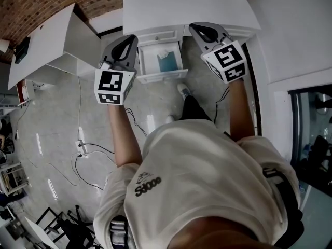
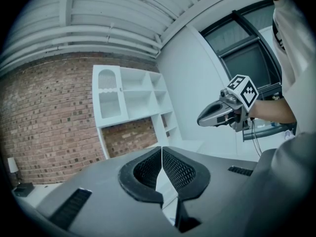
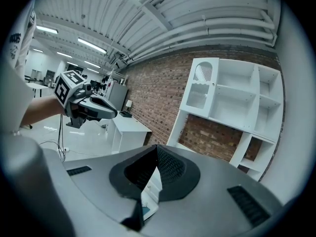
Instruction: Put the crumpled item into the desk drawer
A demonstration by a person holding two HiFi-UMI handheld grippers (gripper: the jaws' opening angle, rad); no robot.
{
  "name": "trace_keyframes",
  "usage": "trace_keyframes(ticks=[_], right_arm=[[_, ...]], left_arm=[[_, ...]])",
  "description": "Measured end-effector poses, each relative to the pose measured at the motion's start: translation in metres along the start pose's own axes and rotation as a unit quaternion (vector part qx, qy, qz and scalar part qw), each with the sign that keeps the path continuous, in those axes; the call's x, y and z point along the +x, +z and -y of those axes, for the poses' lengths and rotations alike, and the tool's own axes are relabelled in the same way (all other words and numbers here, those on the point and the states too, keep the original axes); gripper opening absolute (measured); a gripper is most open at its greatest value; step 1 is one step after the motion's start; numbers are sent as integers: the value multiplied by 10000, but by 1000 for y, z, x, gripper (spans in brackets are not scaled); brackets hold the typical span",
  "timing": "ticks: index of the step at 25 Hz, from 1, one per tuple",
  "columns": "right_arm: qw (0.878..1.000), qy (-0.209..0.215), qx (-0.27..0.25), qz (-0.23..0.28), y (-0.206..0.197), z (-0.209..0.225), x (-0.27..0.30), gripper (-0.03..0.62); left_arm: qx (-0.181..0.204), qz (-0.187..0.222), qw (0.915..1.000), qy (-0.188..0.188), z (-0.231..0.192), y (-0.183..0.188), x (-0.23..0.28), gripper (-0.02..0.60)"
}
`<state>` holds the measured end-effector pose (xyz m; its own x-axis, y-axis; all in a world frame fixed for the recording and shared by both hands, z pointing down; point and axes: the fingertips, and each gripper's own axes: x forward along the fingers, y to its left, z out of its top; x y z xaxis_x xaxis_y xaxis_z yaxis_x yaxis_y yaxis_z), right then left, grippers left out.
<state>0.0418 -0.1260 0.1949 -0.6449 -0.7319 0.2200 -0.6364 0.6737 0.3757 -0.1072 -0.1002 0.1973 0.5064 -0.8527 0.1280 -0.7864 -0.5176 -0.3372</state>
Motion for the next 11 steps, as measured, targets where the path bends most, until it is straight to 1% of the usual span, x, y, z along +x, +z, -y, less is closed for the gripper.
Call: trace_keyframes(ticks=[4,11], right_arm=[[10000,83,-20,-40,-3,-2,0,6],[9998,155,27,-82,-9,-2,-1,6]], left_arm=[[-116,21,9999,23,3,-1,0,21],[-171,-41,9998,-26,12,-6,6,21]])
